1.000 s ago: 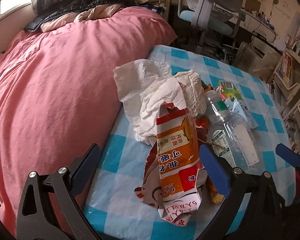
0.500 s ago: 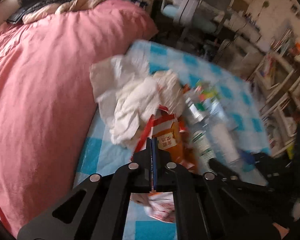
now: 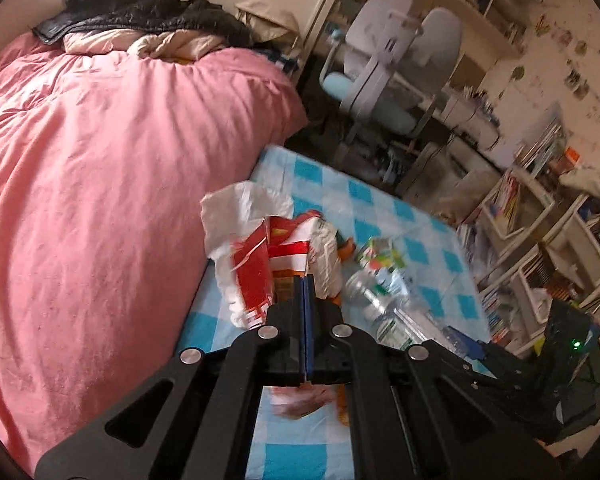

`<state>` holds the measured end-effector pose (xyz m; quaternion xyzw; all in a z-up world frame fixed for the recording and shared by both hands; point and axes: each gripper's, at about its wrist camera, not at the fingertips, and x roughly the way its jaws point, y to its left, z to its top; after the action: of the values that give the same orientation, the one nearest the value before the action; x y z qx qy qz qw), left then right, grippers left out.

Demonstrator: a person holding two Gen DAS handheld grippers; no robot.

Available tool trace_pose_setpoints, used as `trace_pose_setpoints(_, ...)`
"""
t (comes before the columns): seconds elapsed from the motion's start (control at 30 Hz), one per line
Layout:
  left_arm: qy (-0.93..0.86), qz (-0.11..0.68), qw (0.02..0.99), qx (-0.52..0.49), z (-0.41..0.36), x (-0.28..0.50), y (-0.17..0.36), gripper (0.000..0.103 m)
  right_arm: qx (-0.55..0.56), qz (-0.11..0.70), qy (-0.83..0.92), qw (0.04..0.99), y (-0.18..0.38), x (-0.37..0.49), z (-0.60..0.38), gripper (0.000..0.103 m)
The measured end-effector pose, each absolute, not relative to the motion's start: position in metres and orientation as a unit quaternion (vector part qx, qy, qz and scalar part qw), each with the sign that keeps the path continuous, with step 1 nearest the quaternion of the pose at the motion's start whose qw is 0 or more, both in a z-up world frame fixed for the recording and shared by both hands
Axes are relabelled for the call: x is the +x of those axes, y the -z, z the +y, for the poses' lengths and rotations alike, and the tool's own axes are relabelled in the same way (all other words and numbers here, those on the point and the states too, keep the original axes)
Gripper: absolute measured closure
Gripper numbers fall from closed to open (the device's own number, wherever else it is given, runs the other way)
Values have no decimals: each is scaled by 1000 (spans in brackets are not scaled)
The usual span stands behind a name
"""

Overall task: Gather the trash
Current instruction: 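Grasp the clear plastic bottle with the right tool while the left grasps the orange wrapper, then carry bottle and wrapper over the yellow bin while both tools open to drop them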

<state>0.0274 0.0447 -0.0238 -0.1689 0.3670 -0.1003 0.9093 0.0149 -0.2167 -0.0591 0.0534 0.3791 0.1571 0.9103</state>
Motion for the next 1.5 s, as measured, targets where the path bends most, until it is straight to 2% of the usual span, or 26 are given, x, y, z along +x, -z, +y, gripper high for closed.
trace_pose_setpoints(0.43,159,294,924,-186,49,-20,-8,102,103,328,-180,921,16,-40,-240,48)
trace_pose_setpoints(0.67,180,305,918,-181,44,-57,-2,102,111,315,-220,916,3,-105,-234,48)
trace_pose_setpoints(0.87,201,321,912,-155,27,-96,10,102,96,356,-252,895,29,-142,-206,49)
trace_pose_setpoints(1.13,210,378,894,-119,6,-145,41,102,34,489,-245,837,121,-134,-163,48)
trace_pose_setpoints(1.33,213,412,880,-100,-4,-173,60,102,43,455,-192,869,111,-127,-186,38)
trace_pose_setpoints(1.5,234,451,858,-73,-17,-183,74,102,85,431,-160,884,104,-122,-210,36)
